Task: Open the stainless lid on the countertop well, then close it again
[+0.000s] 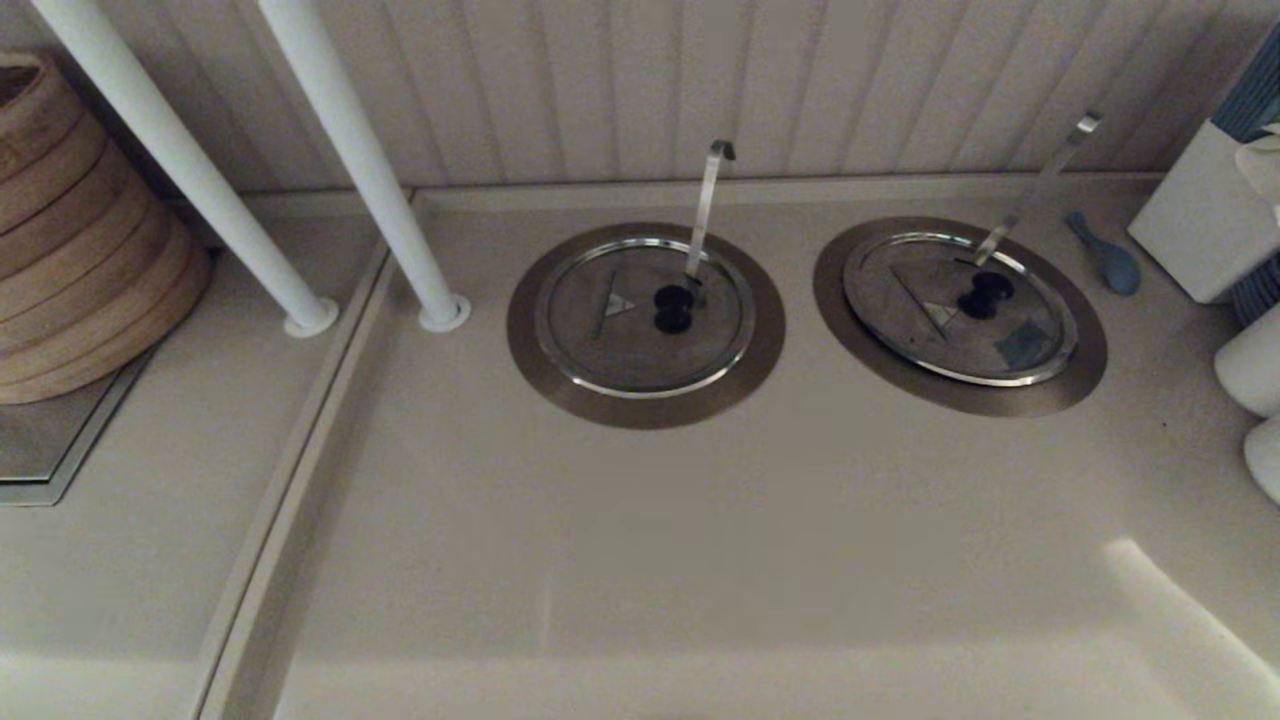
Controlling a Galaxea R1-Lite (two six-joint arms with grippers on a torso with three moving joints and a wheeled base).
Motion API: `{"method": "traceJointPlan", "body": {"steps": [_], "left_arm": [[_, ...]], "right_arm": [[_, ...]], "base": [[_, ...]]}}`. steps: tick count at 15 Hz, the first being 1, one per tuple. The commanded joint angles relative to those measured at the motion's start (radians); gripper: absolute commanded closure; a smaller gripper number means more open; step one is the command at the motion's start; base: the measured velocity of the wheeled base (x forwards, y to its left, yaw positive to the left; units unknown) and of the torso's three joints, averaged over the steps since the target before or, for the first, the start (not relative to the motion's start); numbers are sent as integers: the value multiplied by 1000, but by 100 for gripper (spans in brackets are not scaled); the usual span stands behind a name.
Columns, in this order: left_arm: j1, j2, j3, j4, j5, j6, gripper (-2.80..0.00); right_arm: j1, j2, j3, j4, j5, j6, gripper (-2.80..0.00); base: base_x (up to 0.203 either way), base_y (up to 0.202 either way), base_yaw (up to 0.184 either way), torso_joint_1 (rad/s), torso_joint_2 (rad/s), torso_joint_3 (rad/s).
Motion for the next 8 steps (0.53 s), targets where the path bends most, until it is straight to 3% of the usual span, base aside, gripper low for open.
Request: {"method": "traceJointPlan", "body": {"steps": [1, 3, 5, 8], "left_arm": [[0, 0, 0, -1, 1, -1, 0], [0, 0, 0, 1, 1, -1, 0], [0, 0, 0, 1, 1, 1, 0], [0, 0, 0, 1, 1, -1, 0]], "right_arm": [[-18, -100, -39, 29, -10, -9, 0], [48, -167, -28, 36, -8, -44, 0], [35, -288, 19, 73, -1, -84, 0], [25, -348, 235, 48, 39, -76, 0]], "base": [[0, 0, 0, 0, 0, 0], [0, 0, 0, 0, 0, 0], [0, 0, 0, 0, 0, 0], [0, 0, 0, 0, 0, 0]]}}
